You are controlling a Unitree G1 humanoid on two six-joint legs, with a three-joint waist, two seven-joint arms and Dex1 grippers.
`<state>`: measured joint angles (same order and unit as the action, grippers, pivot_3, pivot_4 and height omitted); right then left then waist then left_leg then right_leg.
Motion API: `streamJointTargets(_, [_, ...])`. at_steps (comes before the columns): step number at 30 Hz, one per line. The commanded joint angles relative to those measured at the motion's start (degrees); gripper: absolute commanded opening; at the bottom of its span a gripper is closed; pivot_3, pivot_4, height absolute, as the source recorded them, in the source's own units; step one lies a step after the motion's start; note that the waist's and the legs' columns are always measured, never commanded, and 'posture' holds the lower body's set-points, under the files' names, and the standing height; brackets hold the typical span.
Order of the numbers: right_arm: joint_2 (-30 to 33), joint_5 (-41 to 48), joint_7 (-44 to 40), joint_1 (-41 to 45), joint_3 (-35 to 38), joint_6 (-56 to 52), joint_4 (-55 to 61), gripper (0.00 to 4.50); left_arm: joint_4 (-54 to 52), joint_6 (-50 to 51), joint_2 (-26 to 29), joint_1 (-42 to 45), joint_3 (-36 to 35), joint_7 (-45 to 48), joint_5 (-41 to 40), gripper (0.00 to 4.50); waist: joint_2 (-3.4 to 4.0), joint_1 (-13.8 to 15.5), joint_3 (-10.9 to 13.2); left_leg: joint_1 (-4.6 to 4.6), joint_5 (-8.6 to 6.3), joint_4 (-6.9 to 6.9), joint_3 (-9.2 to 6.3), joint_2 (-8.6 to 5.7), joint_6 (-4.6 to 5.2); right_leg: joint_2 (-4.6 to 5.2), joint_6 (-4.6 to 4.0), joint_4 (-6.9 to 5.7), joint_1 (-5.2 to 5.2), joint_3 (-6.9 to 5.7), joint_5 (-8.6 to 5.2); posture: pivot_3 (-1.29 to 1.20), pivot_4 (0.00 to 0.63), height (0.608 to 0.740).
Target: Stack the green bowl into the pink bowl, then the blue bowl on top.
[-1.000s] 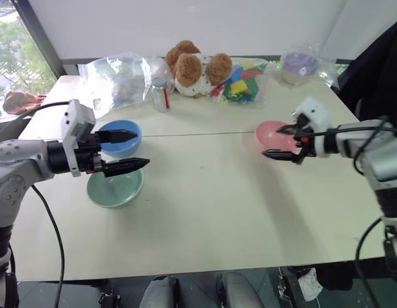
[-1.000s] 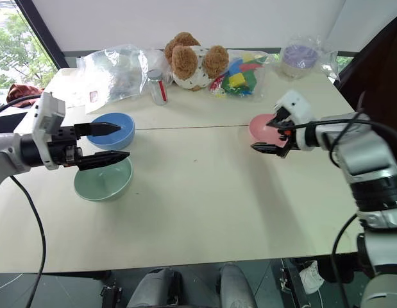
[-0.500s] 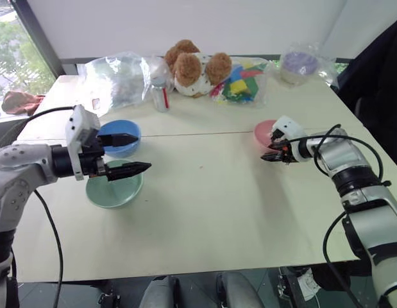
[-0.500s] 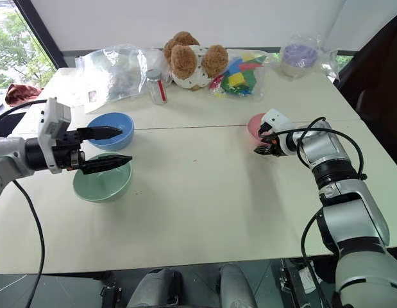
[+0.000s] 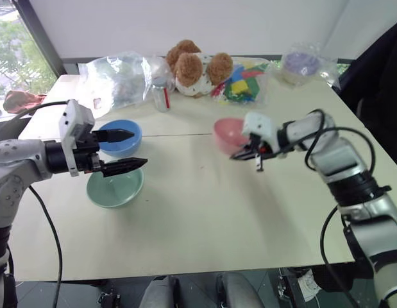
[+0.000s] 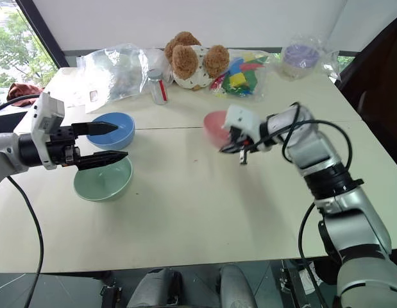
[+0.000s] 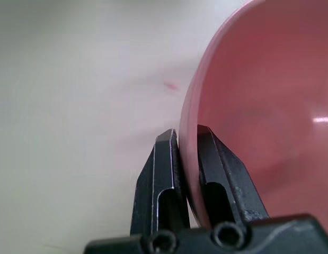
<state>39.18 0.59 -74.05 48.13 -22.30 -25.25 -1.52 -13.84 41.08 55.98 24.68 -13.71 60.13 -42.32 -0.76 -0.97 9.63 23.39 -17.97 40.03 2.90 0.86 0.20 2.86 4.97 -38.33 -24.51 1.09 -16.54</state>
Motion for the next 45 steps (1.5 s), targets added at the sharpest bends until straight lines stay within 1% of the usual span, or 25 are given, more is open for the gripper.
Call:
streamJointTargets(1, [-2.17,-2.34,0.95,-0.39,-3.59,0.90,3.20,0.05,-0.40,-0.59,0.83,1.14,-0.29,0.64,0.40,4.50,0.01,-0.02,0.00,0.00,0.00,0.03,0.01,-0.03,0.00,0.02,0.00,-0.01,0.00,0.00,0.00,0.00,0.150,0.740])
streamJointTargets(6, [-3.78,-5.02,0.84,-0.22,-7.12,4.37,1.16,0.05,-2.19,0.62,1.35,-0.27,-1.52,0.52,-0.12,4.50,0.00,0.21,0.00,0.00,0.01,0.05,-0.01,-0.06,-0.02,0.03,0.00,-0.02,0.01,-0.03,0.00,0.00,0.150,0.740])
streamJointTargets(10, [-4.57,-5.31,-0.38,0.09,-7.53,6.27,0.92,1.67,-5.33,1.64,2.57,-4.39,-3.80,-0.16,-0.25,4.50,0.00,-0.19,0.00,0.00,0.06,-0.02,0.00,-0.04,-0.10,0.02,0.00,-0.01,-0.04,-0.02,0.00,0.00,0.150,0.740])
streamJointTargets(11, [-4.65,-4.75,-0.88,0.33,-7.16,5.92,1.43,2.20,-6.15,1.91,2.86,-5.74,-4.80,-0.21,-0.50,4.50,0.00,-0.18,0.00,0.00,0.05,-0.03,0.00,-0.01,-0.09,0.00,0.00,-0.01,-0.04,-0.02,0.00,0.00,0.150,0.740])
streamJointTargets(12, [-4.75,-4.10,-1.28,0.60,-6.62,5.49,1.87,2.85,-6.86,1.97,3.26,-7.06,-5.65,-0.13,-0.49,4.50,0.00,-0.22,0.00,0.00,0.04,-0.03,-0.01,-0.01,-0.07,0.00,0.00,-0.02,-0.04,-0.02,0.00,0.00,0.150,0.740])
streamJointTargets(13, [-4.85,-3.33,-1.22,1.02,-5.57,4.71,2.33,3.23,-7.55,1.70,3.83,-8.65,-6.48,0.21,-0.05,4.50,0.00,-0.27,0.00,-0.01,0.02,-0.02,-0.02,0.00,-0.03,0.00,0.00,-0.02,-0.04,-0.02,0.00,0.00,0.150,0.740])
streamJointTargets(15, [-4.53,-0.61,-1.42,1.93,-2.42,1.69,3.54,4.36,-8.25,0.98,5.09,-11.48,-7.90,0.93,1.08,4.50,0.00,-0.17,0.01,-0.02,0.02,-0.02,-0.01,0.00,-0.03,0.01,0.00,-0.03,-0.03,-0.02,0.00,0.00,0.150,0.740])
streamJointTargets(16, [-4.07,1.33,-1.89,2.35,-0.51,-0.32,4.41,4.44,-8.37,0.48,5.81,-12.92,-8.56,1.43,1.82,4.50,0.00,-0.13,0.01,-0.02,0.02,-0.02,-0.02,0.00,-0.03,0.01,0.00,-0.02,-0.03,-0.02,0.00,0.00,0.150,0.740])
streamJointTargets(18, [-2.79,6.36,-3.15,2.86,3.98,-5.43,6.78,4.44,-8.33,-1.17,7.21,-16.04,-9.76,2.88,3.62,4.50,0.01,-0.02,0.01,-0.02,0.02,-0.03,-0.02,0.00,-0.03,0.04,0.00,-0.01,-0.03,-0.03,0.00,0.00,0.150,0.740])
streamJointTargets(21, [-1.18,16.92,-3.28,3.84,13.61,-17.01,10.99,4.44,-7.45,-5.41,8.66,-21.74,-11.02,5.71,7.43,4.50,0.01,0.26,0.01,-0.01,0.01,-0.05,-0.05,-0.01,-0.03,0.10,-0.01,0.03,0.00,-0.09,0.00,0.00,0.150,0.740])
streamJointTargets(24, [0.85,22.51,-2.73,3.40,18.20,-22.36,13.70,4.44,-5.90,-9.43,8.76,-24.44,-9.86,6.52,10.91,4.50,0.01,0.25,0.01,-0.01,0.01,-0.08,-0.09,-0.01,-0.03,0.17,-0.02,0.12,0.05,-0.15,-0.01,0.00,0.150,0.740])
streamJointTargets(26, [2.87,24.64,-1.59,1.91,20.04,-24.80,15.77,4.44,-4.21,-13.47,8.42,-25.14,-6.74,6.65,14.56,4.50,0.01,0.18,0.01,-0.03,0.00,-0.11,-0.10,-0.03,-0.02,0.24,-0.03,0.12,0.06,-0.17,-0.01,0.00,0.150,0.740])
streamJointTargets(29, [5.89,26.95,0.29,-0.53,21.74,-27.78,19.26,4.44,-1.11,-20.84,8.22,-24.39,-0.23,6.58,21.61,4.50,0.02,0.12,0.01,-0.05,0.00,-0.18,-0.08,-0.09,-0.02,0.34,-0.05,0.14,0.06,-0.17,-0.01,0.00,0.150,0.740])
streamJointTargets(35, [8.89,30.10,4.72,-2.70,23.18,-30.88,23.14,4.44,4.45,-27.70,6.20,-20.04,8.55,6.28,28.47,4.50,0.04,-0.12,0.00,-0.02,0.00,-0.30,-0.06,-0.10,-0.01,0.37,-0.05,0.16,-0.04,-0.18,-0.01,0.00,0.150,0.740])
streamJointTargets(38, [9.67,31.39,6.55,-2.90,23.54,-31.49,23.90,4.50,7.05,-29.21,5.32,-17.91,10.51,6.54,29.89,3.63,0.05,-0.17,0.00,-0.03,0.00,-0.35,-0.05,-0.10,-0.01,0.37,-0.05,0.18,-0.05,-0.19,-0.01,0.00,0.150,0.740])
streamJointTargets(45, [11.66,33.00,8.85,-2.88,23.78,-31.23,23.49,4.50,6.72,-28.11,5.16,-14.73,11.59,11.98,27.10,0.16,0.03,0.10,0.00,-0.01,0.00,-0.35,-0.02,-0.10,-0.01,0.38,-0.04,0.18,-0.06,-0.19,-0.01,0.00,0.150,0.740])
